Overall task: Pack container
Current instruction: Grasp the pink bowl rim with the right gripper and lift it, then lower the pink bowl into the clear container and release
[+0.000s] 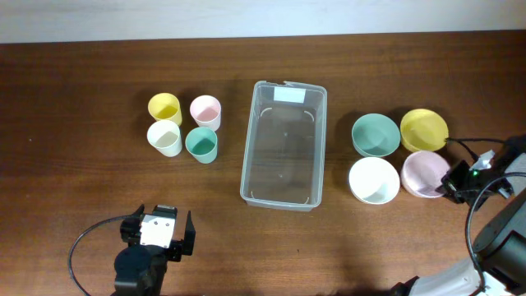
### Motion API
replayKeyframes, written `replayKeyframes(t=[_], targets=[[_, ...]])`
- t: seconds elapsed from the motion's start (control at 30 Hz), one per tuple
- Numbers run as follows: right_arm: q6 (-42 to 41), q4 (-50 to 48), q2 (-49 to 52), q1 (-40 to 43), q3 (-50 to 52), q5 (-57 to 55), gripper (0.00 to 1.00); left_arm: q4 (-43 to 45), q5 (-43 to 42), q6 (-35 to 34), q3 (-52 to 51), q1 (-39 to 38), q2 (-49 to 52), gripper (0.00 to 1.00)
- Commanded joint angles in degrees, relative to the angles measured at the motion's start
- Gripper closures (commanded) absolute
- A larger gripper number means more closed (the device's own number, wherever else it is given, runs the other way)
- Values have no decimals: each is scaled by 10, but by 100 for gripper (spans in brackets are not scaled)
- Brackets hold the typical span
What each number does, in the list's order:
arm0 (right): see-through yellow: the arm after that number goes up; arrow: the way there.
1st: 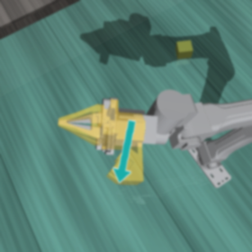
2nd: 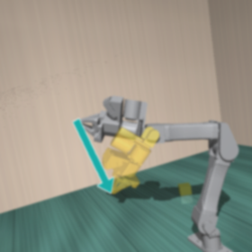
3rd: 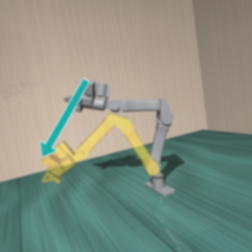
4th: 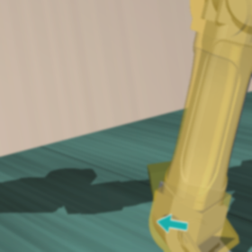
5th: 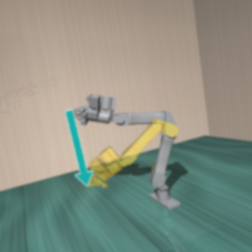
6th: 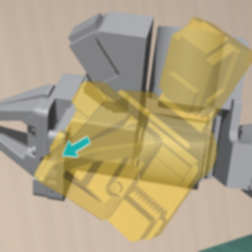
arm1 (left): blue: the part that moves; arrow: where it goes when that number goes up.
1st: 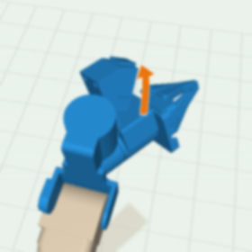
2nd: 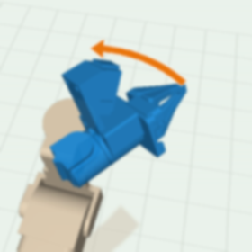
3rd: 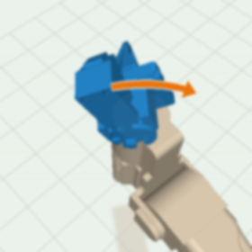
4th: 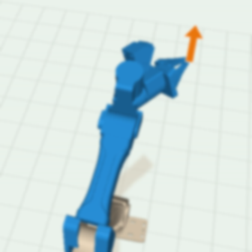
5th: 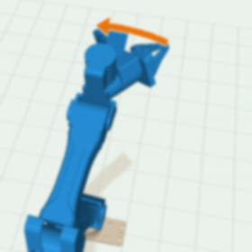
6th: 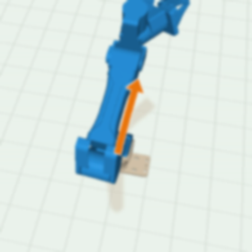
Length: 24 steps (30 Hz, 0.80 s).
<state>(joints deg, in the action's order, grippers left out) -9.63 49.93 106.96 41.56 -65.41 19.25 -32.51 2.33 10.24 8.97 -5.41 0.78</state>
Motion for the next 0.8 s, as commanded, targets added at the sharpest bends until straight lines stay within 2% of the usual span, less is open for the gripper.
replayKeyframes(t=[0.0, 0.17, 0.3, 0.4, 0.5, 0.53, 0.6, 0.67, 0.77], targets=[[4, 10, -3, 35, 3, 59, 96, 2, -6, -5, -3, 3, -4, 0], [8, 39, -78, 58, -3, 146, 96, 2, -6, -5, -3, 3, -4, 0], [7, 83, -183, 21, -25, 181, 96, 2, -6, -5, -3, 3, -4, 0], [7, 133, -279, -86, -75, 180, 96, 2, -6, -5, -3, 3, -4, 0], [-35, 139, -320, -244, -141, 123, 96, 2, -6, -5, -3, 3, -4, 0], [-77, 120, -310, -374, -189, 31, 96, 2, -7, -5, -3, 3, -4, 0], [-99, 99, -284, -459, -221, -29, 96, 2, -6, -5, -3, 3, -4, 0], [-119, 64, -224, -535, -252, -82, 96, 2, -6, -5, -3, 3, -4, 0], [-120, 26, -140, -564, -278, -86, 96, 2, -6, -5, -3, 3, -4, 0]])
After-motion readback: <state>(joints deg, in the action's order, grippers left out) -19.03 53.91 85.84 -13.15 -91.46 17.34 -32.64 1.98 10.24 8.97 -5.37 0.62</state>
